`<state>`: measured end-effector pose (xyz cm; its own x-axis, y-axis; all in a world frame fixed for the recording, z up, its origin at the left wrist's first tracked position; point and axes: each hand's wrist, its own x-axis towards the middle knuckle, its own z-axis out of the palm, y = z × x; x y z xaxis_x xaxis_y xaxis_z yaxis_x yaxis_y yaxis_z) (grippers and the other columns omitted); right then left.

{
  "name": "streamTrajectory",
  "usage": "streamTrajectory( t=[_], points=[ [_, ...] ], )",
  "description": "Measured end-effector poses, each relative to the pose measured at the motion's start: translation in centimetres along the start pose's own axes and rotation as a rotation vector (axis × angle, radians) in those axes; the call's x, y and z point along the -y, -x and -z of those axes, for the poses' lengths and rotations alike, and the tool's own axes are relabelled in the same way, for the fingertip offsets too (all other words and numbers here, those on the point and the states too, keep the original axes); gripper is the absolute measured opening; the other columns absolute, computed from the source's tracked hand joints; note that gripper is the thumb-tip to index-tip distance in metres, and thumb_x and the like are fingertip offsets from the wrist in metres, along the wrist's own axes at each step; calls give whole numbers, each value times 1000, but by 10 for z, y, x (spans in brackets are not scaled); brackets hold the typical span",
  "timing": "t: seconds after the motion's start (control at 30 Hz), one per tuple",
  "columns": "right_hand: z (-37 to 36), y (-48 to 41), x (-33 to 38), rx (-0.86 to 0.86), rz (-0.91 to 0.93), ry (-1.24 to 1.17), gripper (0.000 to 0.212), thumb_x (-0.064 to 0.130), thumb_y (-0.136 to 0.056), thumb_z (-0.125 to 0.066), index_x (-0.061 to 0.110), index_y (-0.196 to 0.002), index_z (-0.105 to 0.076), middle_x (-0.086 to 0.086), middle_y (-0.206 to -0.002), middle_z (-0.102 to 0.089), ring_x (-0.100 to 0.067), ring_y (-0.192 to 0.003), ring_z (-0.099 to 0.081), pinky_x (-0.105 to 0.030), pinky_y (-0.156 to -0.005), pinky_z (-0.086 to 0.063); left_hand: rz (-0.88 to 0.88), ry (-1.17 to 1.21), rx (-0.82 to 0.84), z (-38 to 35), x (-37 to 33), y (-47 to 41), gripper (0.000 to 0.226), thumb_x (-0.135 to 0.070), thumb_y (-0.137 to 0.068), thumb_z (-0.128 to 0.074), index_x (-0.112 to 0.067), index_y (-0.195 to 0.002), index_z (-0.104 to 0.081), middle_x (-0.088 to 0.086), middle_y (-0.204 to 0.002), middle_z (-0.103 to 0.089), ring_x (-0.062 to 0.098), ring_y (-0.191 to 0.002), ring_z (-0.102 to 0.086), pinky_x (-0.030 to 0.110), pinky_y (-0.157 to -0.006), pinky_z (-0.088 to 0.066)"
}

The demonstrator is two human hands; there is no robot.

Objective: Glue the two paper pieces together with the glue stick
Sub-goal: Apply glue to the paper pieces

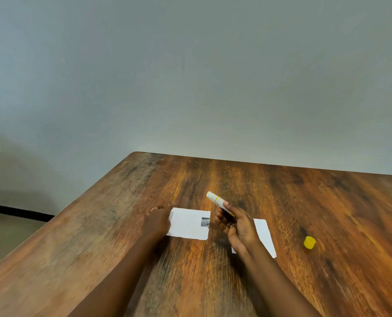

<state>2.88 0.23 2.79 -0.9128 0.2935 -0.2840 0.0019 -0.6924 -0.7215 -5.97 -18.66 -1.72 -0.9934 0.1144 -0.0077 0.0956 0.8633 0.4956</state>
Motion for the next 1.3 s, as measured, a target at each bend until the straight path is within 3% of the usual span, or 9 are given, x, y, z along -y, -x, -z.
streamTrajectory(
  t=[0.1, 0.2, 0.33, 0.47, 0.6, 0.8, 0.87, 0.97, 1.3],
  points=[
    [2, -9, -6, -19, 9, -24, 15, 4, -82, -64, -2, -94, -56, -16, -73, -62, -19, -60, -62, -27, -50, -59, 58, -65, 108, -2, 7, -3, 48, -25, -96, -47, -26, -143, -41, 6, -151, -35, 30, -140, -28, 45, -117, -23],
    [1, -21, -14, -24, -15, -64, 5, 3, -83, -57, 4, -84, -52, -11, -60, -49, -10, -42, -47, -24, -47, -54, 66, -71, 125, -3, 5, 1, 45, -34, -94, -49, -29, -138, -48, 8, -152, -33, 34, -143, -18, 54, -119, -2],
    [-1, -31, -24, -69, 3, -38, 14, 1, -81, -54, 7, -69, -52, -4, -50, -45, -7, -39, -40, -20, -47, -51, 4, -111, 76, -5, -3, 16, 33, -43, -88, -55, -26, -115, -66, 4, -146, -42, 38, -141, -18, 64, -110, 12],
    [-8, -38, -33, -35, -6, 10, 14, 0, -81, -58, 5, -68, -57, -2, -44, -49, -7, -39, -42, -24, -56, -52, -38, -48, 44, -10, -1, 29, 26, -48, -82, -61, -26, -92, -71, -5, -139, -49, 32, -140, -22, 66, -110, 6],
    [-18, -45, -45, 23, 69, 242, 12, 6, -82, -64, 4, -70, -64, -7, -56, -57, -9, -50, -45, -23, -54, -56, -4, 150, -104, -8, 6, 33, 26, -38, -84, -63, -31, -108, -71, -6, -140, -47, 27, -135, -24, 47, -106, 10],
    [-32, -61, -61, 52, 245, 738, 23, 22, -87, -60, 0, -86, -68, -14, -78, -71, -13, -52, -58, -28, -52, -55, -13, 33, -70, -10, 11, 31, 32, -54, -82, -58, -43, -110, -68, -10, -136, -52, 28, -134, -24, 60, -110, 11],
    [-35, -66, -65, 83, 275, 849, 25, 22, -88, -60, -1, -84, -68, -15, -76, -71, -17, -53, -59, -33, -57, -56, -24, 17, -63, -11, 13, 31, 32, -57, -82, -56, -46, -109, -67, -11, -134, -54, 27, -134, -26, 61, -110, 7],
    [-38, -71, -69, 83, 301, 949, 27, 23, -88, -59, -2, -82, -67, -14, -71, -68, -20, -50, -58, -42, -63, -57, -27, 36, -54, -13, 15, 29, 31, -56, -82, -56, -45, -109, -67, -9, -134, -54, 26, -133, -27, 58, -112, 1],
    [-40, -73, -73, 103, 364, 1056, 30, 21, -87, -61, -7, -78, -66, -15, -67, -65, -19, -47, -57, -43, -60, -57, -34, 136, -27, -15, 20, 25, 32, -50, -82, -61, -38, -111, -69, -6, -132, -57, 25, -134, -30, 53, -112, -18]
  ],
)
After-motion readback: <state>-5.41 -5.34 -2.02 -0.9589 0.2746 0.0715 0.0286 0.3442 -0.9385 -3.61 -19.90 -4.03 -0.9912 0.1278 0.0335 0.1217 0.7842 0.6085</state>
